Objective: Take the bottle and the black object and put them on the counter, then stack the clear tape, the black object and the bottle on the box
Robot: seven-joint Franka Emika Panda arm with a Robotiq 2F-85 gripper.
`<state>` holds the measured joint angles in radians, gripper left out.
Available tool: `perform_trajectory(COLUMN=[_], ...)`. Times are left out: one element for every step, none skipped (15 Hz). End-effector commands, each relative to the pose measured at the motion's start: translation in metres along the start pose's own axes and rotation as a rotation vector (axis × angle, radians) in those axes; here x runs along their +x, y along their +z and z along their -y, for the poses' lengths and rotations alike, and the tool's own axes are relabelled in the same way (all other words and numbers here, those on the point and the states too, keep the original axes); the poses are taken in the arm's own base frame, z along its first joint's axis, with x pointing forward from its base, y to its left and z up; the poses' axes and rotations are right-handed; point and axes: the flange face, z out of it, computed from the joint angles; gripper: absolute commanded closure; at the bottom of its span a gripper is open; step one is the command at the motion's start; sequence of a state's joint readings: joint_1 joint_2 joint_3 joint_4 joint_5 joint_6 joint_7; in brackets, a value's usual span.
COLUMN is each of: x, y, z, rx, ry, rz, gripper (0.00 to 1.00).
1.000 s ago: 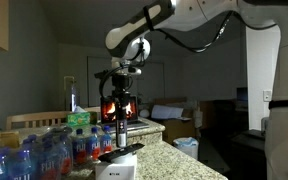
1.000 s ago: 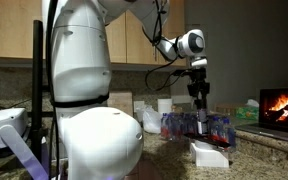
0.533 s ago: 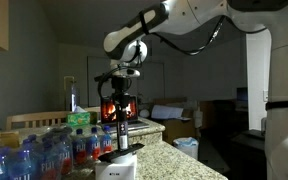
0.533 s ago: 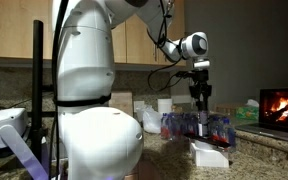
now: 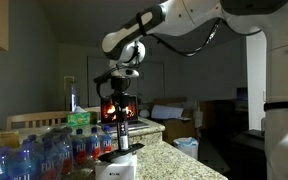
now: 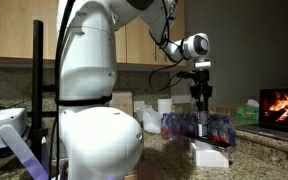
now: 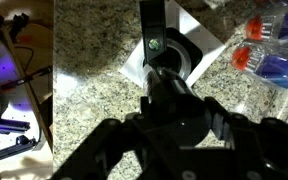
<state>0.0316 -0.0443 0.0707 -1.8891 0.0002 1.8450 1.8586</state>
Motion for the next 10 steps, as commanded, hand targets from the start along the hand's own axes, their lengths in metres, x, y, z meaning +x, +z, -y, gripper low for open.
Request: perform_trajectory(x=[-0.0019, -0.0025, -0.0030, -0.0034, -0.0039, -0.0039, -0.0042, -0.0045, -0.0042, -0.0040], y=[-0.0025, -0.0013, -0.0004, -0.0011, -0.0012, -0.0020, -0.0024, -0.0023, -0.0022, -0.0027], z=[0.0062, 0.0069, 0.0077, 0.0090, 0.0099, 0.0108, 0.0112, 0.0112, 0.0108, 0.0103], rx=[-0.009, -0.013, -0.016, -0.014, -0.010, -0.001, -0.004, -0.010, -0.014, -0.019], ry=[0.009, 0.009, 0.006, 0.007, 0.006, 0.007, 0.006, 0.001, 0.007, 0.007], rz=[0.018, 0.017, 0.018, 0.019, 0.020, 0.017, 0.022, 0.030, 0.029, 0.032], gripper=[0.69, 0.69, 0.69, 0.69, 0.69, 0.69, 0.69, 0.69, 0.69, 0.69])
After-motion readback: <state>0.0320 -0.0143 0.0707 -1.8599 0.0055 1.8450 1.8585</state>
